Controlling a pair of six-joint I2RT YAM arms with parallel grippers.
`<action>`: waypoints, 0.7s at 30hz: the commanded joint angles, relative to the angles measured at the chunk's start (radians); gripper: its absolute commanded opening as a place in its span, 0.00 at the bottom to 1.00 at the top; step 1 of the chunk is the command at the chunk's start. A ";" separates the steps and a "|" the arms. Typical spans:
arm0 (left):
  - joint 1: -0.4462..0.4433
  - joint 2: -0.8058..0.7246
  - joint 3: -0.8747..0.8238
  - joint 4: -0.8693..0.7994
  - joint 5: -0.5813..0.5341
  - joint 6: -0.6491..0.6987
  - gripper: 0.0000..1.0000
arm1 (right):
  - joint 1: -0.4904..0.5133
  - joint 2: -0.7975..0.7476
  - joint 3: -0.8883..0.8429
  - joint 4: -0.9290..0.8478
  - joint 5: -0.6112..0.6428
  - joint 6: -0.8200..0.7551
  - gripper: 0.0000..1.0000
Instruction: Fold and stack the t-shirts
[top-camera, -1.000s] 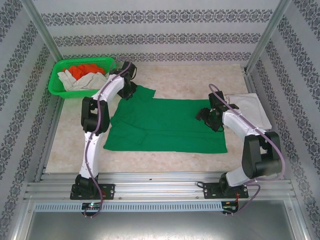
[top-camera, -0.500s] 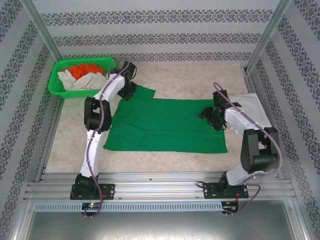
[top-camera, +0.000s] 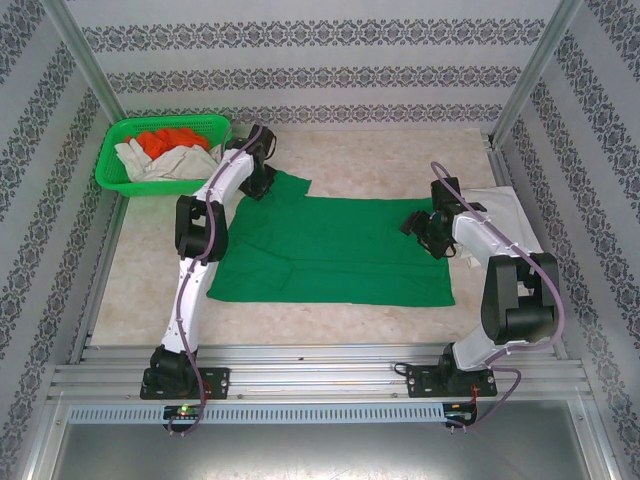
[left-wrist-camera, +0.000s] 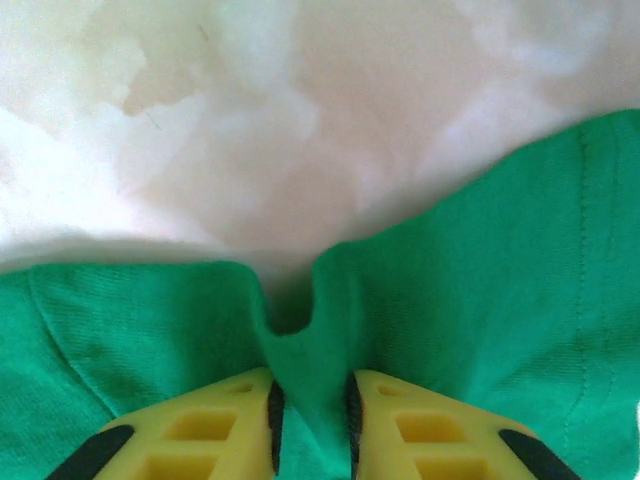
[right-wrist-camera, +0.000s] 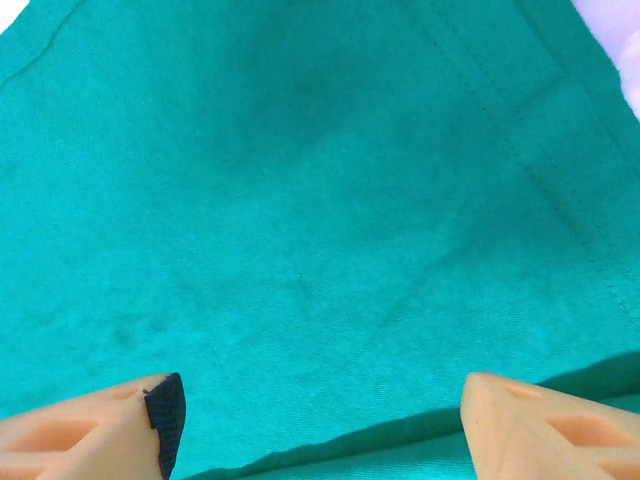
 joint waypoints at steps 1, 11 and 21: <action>0.017 0.054 0.010 -0.025 0.005 -0.010 0.13 | -0.008 -0.026 -0.009 0.004 -0.008 0.014 0.73; 0.017 0.015 0.017 -0.016 0.004 0.028 0.00 | -0.036 0.027 0.103 0.010 0.044 0.021 0.72; 0.017 -0.058 0.007 -0.026 -0.023 0.078 0.00 | -0.074 0.284 0.388 -0.079 0.216 0.075 0.65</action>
